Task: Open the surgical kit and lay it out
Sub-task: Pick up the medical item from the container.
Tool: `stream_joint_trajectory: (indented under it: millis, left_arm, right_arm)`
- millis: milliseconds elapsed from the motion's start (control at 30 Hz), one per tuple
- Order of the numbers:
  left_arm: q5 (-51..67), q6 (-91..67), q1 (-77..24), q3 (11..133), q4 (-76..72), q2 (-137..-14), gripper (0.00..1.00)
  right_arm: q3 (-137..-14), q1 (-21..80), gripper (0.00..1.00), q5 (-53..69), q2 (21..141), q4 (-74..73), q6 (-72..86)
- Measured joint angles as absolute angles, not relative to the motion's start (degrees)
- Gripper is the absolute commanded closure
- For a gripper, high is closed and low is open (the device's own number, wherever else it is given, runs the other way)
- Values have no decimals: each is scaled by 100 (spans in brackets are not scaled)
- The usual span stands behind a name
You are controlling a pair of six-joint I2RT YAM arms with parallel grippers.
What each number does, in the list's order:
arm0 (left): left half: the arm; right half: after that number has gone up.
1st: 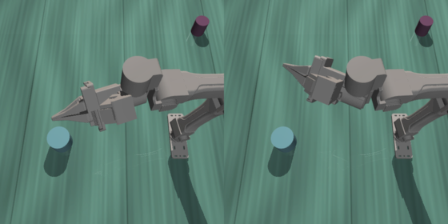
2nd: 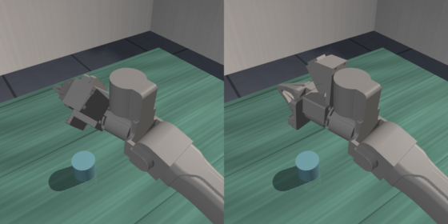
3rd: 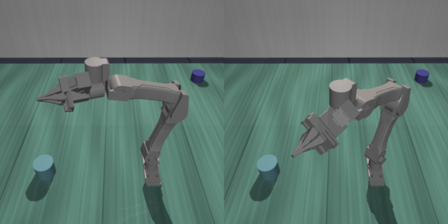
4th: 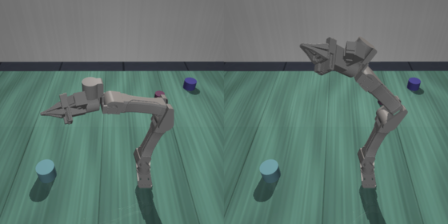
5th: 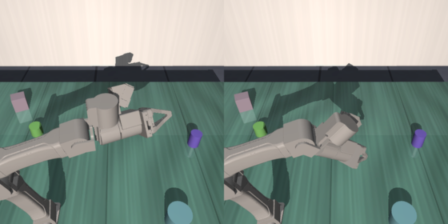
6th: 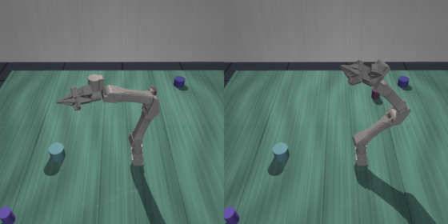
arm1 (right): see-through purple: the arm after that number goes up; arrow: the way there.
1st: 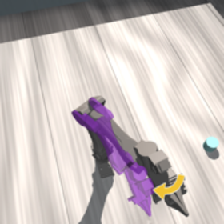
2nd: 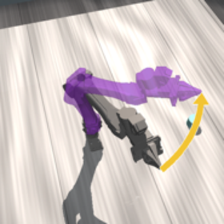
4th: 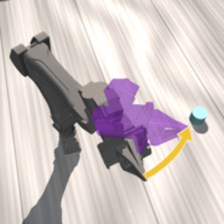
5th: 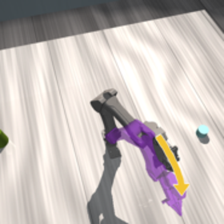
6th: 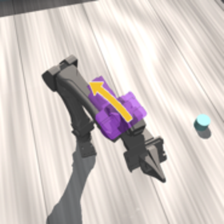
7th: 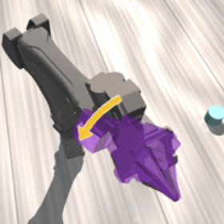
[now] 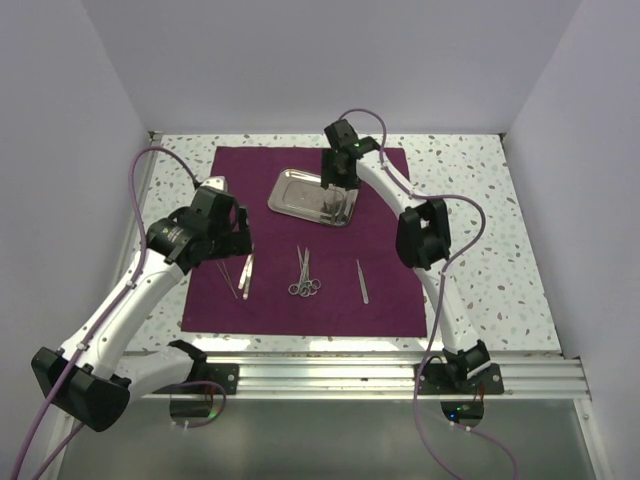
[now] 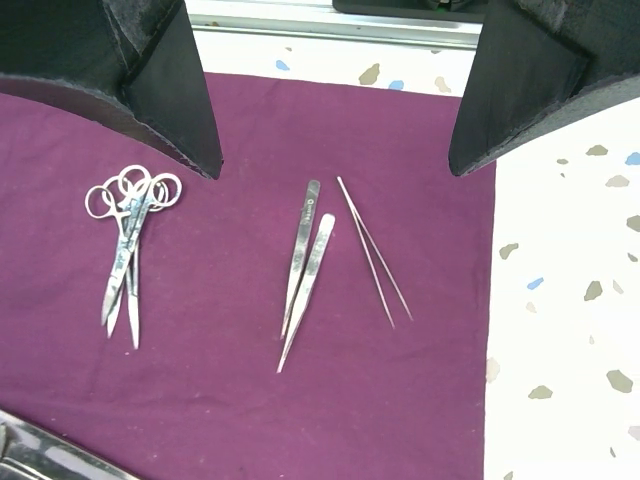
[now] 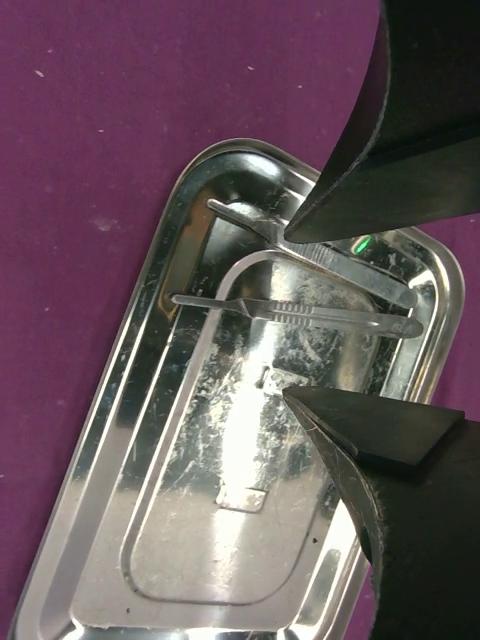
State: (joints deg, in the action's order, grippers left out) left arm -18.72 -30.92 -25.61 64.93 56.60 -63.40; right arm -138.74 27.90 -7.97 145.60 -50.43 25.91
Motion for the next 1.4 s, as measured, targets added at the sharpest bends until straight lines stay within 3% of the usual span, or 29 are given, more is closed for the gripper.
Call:
stream_joint_trajectory:
  millis: [600,1100,1267,1400]
  left_arm:
    - [-2025,-3044,-2552,6289,5774,-6160,1]
    - [-2082,-2869,-2550,6193,5828,-6149,0]
    - [-2075,-2790,-2545,6149,5793,-6173,0]
    - [-2060,-2786,-2526,6101,5793,-6176,0]
  right_arm:
    - [-14529,2823,49,-1264,15342,-4587,3013]
    - [-15231,2915,74,-1876,15747,-5000,2790]
    - [-15255,2926,78,-1852,15753,-5172,2724]
    - [-15255,2963,88,-1885,15753,-5192,2672]
